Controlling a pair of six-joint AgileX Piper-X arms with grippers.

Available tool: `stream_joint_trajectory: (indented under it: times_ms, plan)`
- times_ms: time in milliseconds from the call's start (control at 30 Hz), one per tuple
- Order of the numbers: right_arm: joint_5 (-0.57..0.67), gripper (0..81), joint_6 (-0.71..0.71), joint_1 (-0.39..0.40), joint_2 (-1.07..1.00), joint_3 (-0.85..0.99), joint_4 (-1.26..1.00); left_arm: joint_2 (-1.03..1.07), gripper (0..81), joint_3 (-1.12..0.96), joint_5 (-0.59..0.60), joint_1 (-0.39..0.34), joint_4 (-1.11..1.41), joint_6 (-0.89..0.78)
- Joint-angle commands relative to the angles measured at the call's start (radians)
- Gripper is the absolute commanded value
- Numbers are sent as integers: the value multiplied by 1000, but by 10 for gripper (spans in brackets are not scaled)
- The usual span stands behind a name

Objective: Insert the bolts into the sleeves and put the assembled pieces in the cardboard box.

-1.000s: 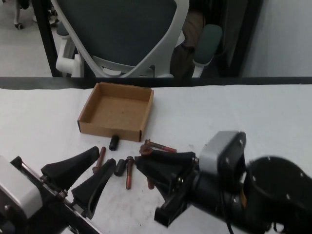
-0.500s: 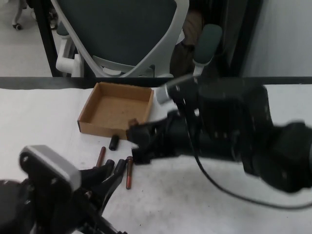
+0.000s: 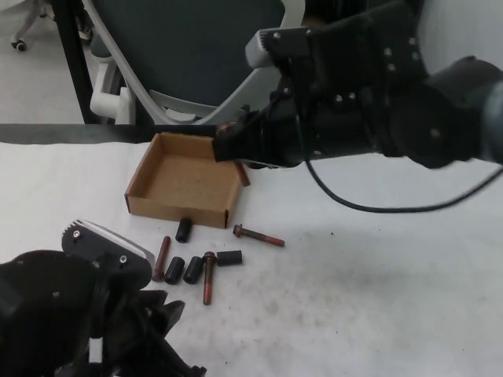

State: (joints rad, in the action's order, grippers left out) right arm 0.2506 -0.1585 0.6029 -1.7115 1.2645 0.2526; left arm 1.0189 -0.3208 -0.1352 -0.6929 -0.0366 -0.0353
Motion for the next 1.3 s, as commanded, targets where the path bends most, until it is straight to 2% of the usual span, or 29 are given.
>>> stream_joint_trajectory:
  times_ms: [0, 200, 367, 533, 633, 867, 1267]
  plan:
    - [19, 2, 10, -10, -61, 74, 61, 0, 204, -14, -47, -2, -52, -15]
    - [20, 2, 32, -23, -202, 262, 196, 0, 204, -14, -33, 54, -107, -26]
    - [22, 2, 40, -35, -319, 427, 314, 0, 206, -16, 147, 136, -141, -26]
    - [23, 2, 62, -38, -424, 597, 418, 0, 207, -20, 189, 193, -147, -47]
    - [23, 2, 62, -38, -478, 674, 451, 2, 223, -34, 189, 196, -156, -47]
    - [23, 2, 62, -44, -593, 808, 470, 3, 356, -56, 189, 196, -169, -56]
    - [21, 2, 76, -73, -695, 850, 484, 54, 357, -58, 189, 196, -169, -73]
